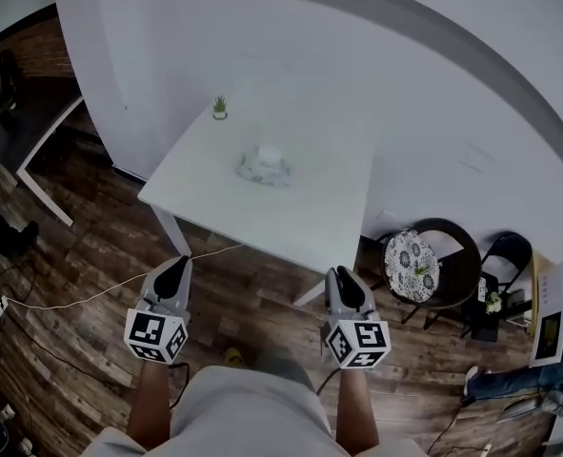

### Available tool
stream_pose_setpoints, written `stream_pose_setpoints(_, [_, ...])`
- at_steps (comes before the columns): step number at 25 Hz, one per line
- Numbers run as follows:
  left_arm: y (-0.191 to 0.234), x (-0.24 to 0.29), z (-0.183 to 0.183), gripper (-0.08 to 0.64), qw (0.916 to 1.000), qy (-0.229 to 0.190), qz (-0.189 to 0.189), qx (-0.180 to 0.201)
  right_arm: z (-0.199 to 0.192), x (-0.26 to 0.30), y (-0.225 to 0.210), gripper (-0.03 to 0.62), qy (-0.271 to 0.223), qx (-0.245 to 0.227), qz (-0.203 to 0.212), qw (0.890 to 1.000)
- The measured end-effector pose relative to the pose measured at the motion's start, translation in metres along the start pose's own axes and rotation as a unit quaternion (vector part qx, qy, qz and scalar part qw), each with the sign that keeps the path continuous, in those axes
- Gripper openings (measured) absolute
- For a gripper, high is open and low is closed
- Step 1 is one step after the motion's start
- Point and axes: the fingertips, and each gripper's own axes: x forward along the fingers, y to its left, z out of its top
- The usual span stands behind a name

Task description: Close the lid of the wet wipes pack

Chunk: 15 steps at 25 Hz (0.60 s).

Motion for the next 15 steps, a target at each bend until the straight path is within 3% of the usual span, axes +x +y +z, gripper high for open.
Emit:
stream_pose_setpoints(9, [0.021,0.056,-0.008,0.006,0.9999,0.011,-0.008,-0.005,-0.004,0.054,-0.017,0.07,0.014,-0.012,0.001,1.0])
stream_pose_setpoints(15, [0.037,0.112,-0.004,0.006,0.9997,0.021,-0.013,0.002,0.002,0.111,-0.043,0.069,0.014,0.012,0.002,1.0])
